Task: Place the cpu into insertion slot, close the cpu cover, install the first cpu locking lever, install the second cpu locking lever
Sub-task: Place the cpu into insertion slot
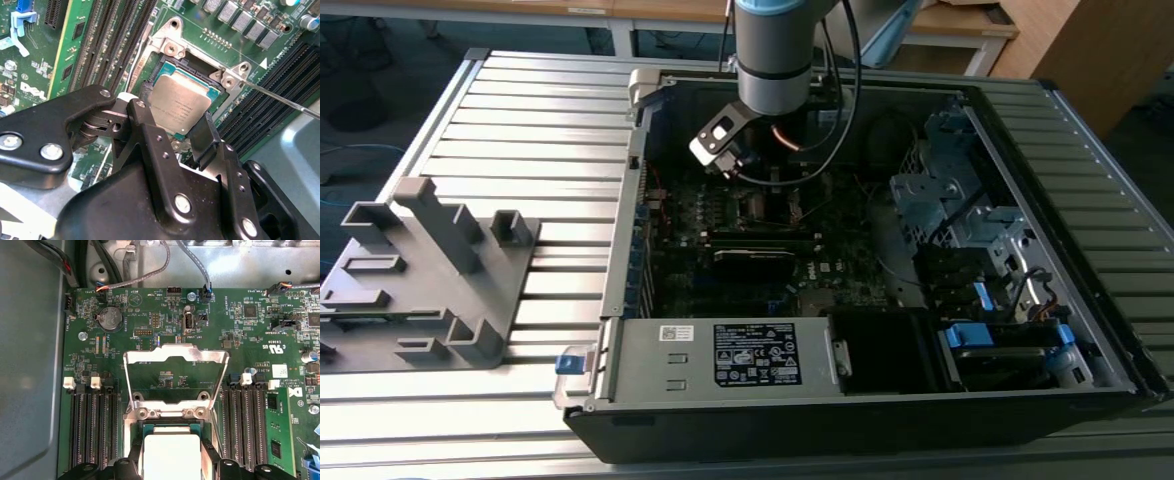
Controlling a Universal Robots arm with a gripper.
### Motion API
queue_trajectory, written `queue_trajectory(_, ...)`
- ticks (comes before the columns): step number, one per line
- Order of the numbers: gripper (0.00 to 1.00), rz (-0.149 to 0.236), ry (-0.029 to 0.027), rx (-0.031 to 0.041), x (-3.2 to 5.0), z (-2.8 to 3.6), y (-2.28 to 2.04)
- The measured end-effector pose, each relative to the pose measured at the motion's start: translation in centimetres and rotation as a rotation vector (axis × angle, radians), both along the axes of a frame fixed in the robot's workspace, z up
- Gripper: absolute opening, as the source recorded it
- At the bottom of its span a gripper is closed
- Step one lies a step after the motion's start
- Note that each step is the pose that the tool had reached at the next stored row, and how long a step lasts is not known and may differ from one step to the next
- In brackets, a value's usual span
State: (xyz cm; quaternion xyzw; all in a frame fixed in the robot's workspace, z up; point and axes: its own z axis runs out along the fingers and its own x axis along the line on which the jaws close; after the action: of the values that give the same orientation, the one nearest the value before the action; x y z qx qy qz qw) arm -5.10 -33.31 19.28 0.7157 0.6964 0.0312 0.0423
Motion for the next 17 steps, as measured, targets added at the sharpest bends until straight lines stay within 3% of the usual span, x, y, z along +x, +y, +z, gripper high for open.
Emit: queue_trajectory(17, 0.54, 0.0, -0.0004, 0.0001, 0.0, -0.12, 0.0)
